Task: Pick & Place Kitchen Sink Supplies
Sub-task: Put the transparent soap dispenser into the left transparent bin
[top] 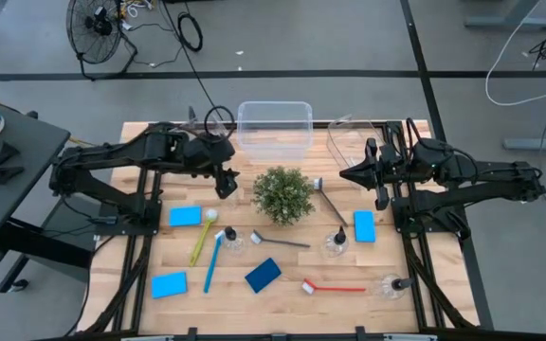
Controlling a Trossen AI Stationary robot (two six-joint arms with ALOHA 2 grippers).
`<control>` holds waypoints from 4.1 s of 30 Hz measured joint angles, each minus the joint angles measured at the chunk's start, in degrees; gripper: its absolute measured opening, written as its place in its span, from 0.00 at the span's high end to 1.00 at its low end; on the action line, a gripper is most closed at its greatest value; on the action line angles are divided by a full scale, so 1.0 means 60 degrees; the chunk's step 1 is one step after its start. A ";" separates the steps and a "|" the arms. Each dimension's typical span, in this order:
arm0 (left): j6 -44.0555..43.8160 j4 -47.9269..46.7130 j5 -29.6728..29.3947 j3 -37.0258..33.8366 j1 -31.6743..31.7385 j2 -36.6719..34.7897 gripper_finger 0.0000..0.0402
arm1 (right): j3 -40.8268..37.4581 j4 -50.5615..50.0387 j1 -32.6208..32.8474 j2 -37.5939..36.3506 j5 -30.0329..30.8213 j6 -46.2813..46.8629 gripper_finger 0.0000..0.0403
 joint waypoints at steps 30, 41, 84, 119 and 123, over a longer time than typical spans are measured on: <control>-0.3285 -0.2071 0.1366 0.0000 0.0875 0.1061 0.37 | -0.0004 -0.0597 0.0004 0.0146 0.0144 0.0076 0.98; -0.3916 -0.2517 0.1741 -0.0001 0.0882 0.1404 0.37 | -0.0004 -0.0748 0.0000 0.0228 0.0426 0.0073 0.98; -0.2189 -0.4800 0.0262 0.3575 0.2099 0.1405 0.77 | -0.0004 -0.0751 0.0000 0.0758 0.0387 0.0004 0.98; 0.1080 -0.3433 0.0813 0.4546 0.6798 0.1483 0.91 | -0.0004 -0.0730 0.0000 0.0758 0.0394 -0.0004 0.98; 0.1236 -0.3412 0.0988 0.4539 0.6902 0.1858 0.91 | -0.0004 -0.0730 0.0004 0.0758 0.0398 -0.0004 0.98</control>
